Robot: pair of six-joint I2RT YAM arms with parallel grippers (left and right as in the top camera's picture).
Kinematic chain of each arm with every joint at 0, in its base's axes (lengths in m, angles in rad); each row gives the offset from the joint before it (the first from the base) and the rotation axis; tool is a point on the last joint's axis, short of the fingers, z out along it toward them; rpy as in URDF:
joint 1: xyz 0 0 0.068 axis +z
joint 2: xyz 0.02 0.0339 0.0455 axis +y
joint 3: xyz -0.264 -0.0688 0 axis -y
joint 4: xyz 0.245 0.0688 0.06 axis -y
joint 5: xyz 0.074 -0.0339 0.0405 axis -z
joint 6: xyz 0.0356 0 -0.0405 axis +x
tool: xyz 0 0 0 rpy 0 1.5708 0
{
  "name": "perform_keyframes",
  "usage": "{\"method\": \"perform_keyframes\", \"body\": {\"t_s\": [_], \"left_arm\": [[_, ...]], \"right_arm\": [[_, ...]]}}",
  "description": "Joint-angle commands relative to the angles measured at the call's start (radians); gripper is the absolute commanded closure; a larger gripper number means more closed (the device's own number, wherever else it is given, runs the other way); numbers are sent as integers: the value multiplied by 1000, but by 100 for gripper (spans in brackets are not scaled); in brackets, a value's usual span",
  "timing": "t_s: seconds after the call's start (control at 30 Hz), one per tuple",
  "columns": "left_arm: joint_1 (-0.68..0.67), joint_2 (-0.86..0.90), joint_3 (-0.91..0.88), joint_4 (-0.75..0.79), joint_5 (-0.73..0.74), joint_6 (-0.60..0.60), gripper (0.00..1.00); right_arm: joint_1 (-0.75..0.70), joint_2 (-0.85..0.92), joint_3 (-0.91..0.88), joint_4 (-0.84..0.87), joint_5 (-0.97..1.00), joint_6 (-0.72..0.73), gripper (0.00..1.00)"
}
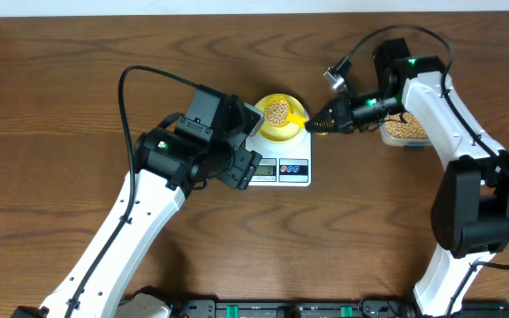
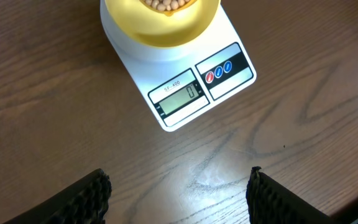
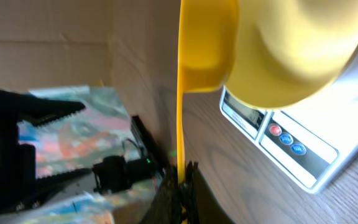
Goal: Scoop item into bowl and weigh 50g on scale
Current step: 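Tip the scoop with the right gripper to pour soybeans into bowl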
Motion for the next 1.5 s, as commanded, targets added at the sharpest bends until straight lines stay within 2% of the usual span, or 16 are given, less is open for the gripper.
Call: {"method": "perform_keyframes", "body": {"t_s": [0.0, 0.57, 0.83, 1.47], "left_arm": [[-1, -20, -2, 1, -6, 10, 27], [-1, -20, -2, 1, -6, 10, 27], [-1, -20, -2, 0, -6, 10, 27], [-1, -20, -2, 1, -6, 10, 27]], "right_arm": [[13, 4, 69, -40, 74, -55, 99], [65, 4, 113, -69, 289, -85, 99], [105, 4, 115, -22, 329, -84, 99], [135, 4, 185, -28, 457, -85, 99]]}}
